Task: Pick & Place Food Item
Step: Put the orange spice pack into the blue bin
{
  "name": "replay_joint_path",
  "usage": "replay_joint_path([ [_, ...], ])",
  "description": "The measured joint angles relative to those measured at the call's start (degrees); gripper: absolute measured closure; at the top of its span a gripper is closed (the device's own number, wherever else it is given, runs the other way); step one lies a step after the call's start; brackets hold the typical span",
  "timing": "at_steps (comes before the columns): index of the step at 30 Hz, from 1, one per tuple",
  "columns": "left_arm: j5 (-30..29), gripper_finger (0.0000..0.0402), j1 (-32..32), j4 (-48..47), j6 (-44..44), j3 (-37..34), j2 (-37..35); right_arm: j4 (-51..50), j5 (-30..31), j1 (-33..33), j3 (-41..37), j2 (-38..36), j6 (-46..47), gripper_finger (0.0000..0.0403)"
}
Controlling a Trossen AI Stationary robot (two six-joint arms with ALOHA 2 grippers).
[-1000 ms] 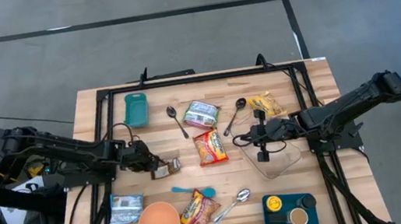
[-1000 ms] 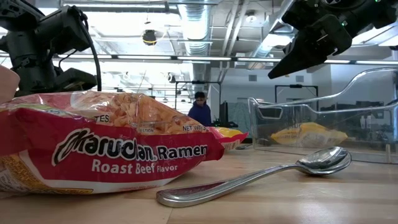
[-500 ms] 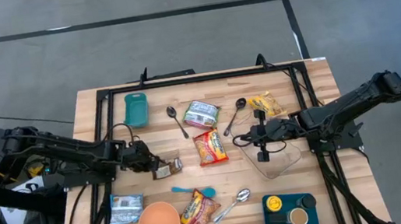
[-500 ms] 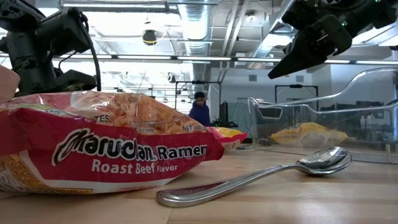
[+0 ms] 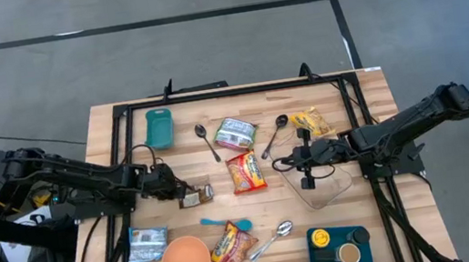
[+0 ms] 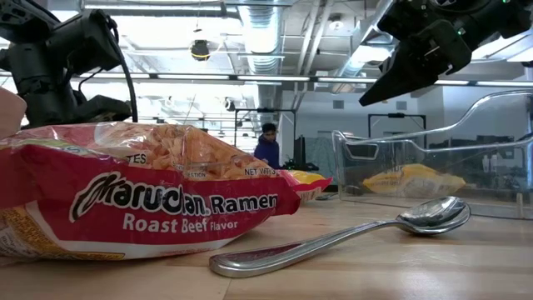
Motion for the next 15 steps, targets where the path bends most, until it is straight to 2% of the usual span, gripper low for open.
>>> replay_joint_path([
  [15, -6.4, 0.0401, 0.0, 15.8, 12.9, 0.0, 0.0, -0.2, 0.0, 0.0, 0.0, 0.0, 0.0, 0.0393],
])
